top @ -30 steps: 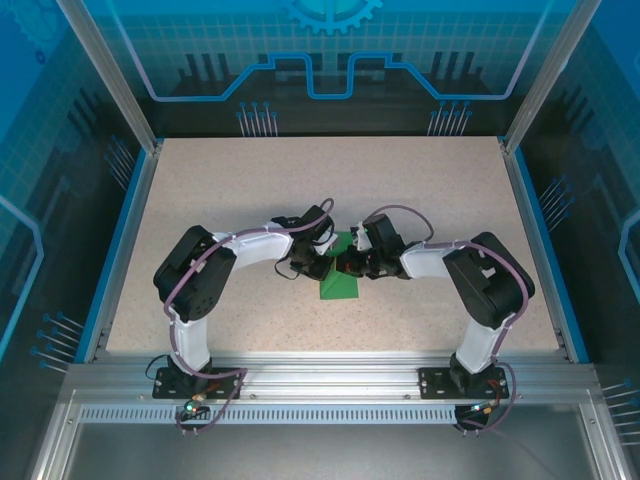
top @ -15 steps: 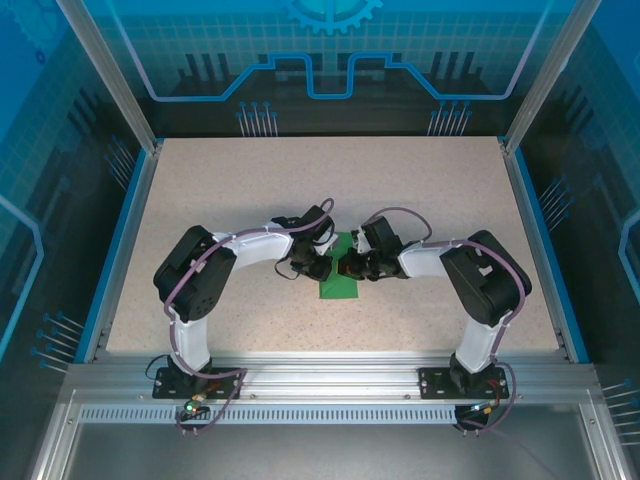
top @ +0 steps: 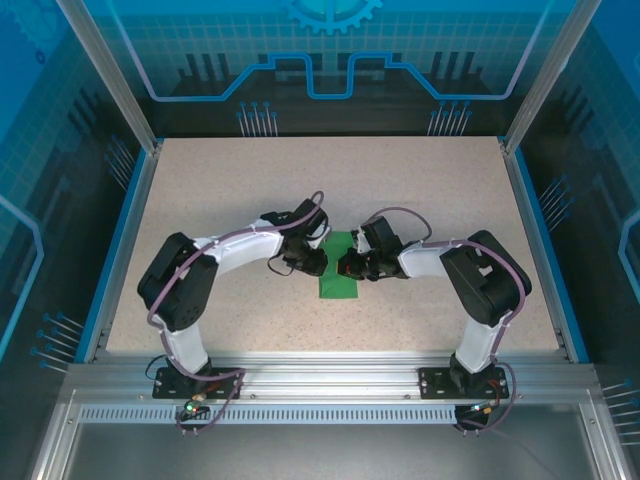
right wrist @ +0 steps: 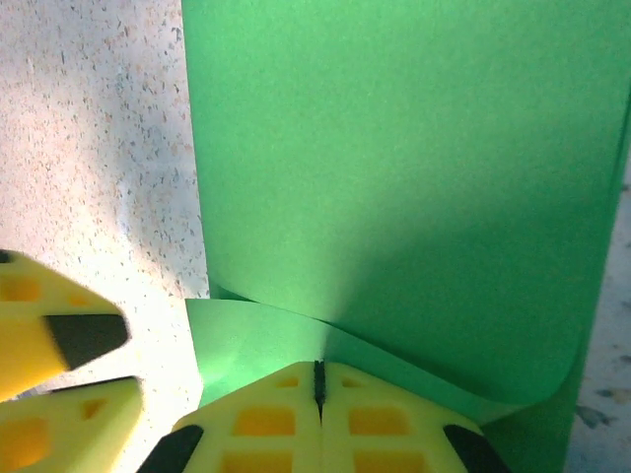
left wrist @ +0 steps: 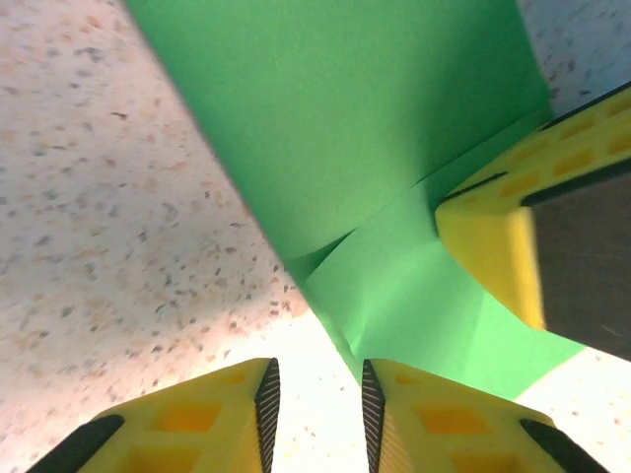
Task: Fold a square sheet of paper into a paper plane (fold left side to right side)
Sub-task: Fold the triangle a second time at the center of the table.
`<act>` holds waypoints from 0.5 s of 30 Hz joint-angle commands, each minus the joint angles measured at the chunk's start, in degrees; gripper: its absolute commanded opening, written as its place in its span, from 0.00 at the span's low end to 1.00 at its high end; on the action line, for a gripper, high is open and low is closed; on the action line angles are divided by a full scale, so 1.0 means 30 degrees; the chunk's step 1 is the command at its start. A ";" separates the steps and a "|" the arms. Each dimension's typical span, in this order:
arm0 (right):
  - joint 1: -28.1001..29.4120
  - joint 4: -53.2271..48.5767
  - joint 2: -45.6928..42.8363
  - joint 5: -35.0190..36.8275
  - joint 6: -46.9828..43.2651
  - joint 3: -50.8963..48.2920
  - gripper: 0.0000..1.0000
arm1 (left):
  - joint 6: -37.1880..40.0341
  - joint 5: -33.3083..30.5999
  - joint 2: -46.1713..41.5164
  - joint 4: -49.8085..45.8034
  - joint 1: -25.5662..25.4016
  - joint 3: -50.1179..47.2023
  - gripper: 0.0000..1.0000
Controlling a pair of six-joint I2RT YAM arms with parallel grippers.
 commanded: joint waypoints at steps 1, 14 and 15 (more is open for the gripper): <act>0.0191 -0.1185 0.0383 0.0656 -0.0318 0.0118 0.01 | -0.0956 0.2475 -0.1311 -0.0613 0.0277 -0.0741 0.31; 0.0321 -0.1409 0.0495 0.0636 -0.0383 0.0341 0.01 | -0.2272 0.9683 -0.0292 0.2719 0.0293 -0.2183 0.26; 0.0315 -0.1445 0.0522 0.0620 -0.0398 0.0383 0.01 | -0.2299 0.9829 -0.0150 0.2866 0.0256 -0.2162 0.26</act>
